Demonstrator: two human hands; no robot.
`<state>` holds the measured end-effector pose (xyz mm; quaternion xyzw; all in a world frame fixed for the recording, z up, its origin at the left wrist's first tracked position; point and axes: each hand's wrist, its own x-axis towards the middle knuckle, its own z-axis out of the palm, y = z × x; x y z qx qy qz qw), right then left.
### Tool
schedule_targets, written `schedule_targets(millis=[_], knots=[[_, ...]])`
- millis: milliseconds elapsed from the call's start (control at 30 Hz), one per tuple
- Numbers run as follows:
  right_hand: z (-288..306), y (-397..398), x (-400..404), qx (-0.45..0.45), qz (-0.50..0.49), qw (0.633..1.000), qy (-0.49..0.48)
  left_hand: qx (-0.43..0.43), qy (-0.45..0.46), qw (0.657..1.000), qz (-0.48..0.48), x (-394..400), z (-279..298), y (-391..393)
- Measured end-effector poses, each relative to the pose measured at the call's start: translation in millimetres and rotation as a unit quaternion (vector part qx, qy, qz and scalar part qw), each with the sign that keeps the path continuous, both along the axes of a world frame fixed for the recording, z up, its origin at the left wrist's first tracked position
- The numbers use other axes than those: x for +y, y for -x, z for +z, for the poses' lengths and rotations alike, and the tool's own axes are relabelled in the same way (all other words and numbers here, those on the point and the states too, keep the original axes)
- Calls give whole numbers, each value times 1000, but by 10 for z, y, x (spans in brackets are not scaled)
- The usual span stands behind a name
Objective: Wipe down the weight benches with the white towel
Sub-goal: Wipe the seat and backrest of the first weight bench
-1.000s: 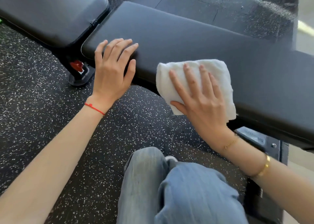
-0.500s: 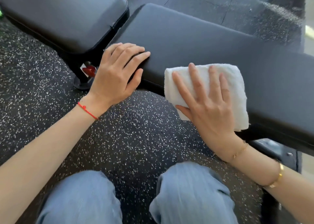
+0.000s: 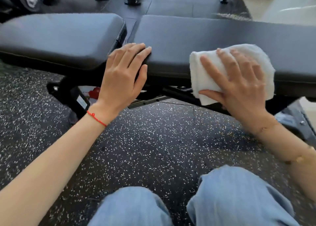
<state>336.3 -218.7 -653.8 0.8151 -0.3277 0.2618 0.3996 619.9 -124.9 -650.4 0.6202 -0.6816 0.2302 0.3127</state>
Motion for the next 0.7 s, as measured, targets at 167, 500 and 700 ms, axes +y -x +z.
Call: schedule_targets(millis=[167,500,700], knots=[[22,-528,125,24,-21,999,-9,15,-38,999,-27,24,82,-1],[-152,-364,116,-14,-14,1000,22,18,-31,999,-6,67,28,30],[-153,-335,158,-65,-42,997,-31,32,-37,999,-1,85,-5,66]])
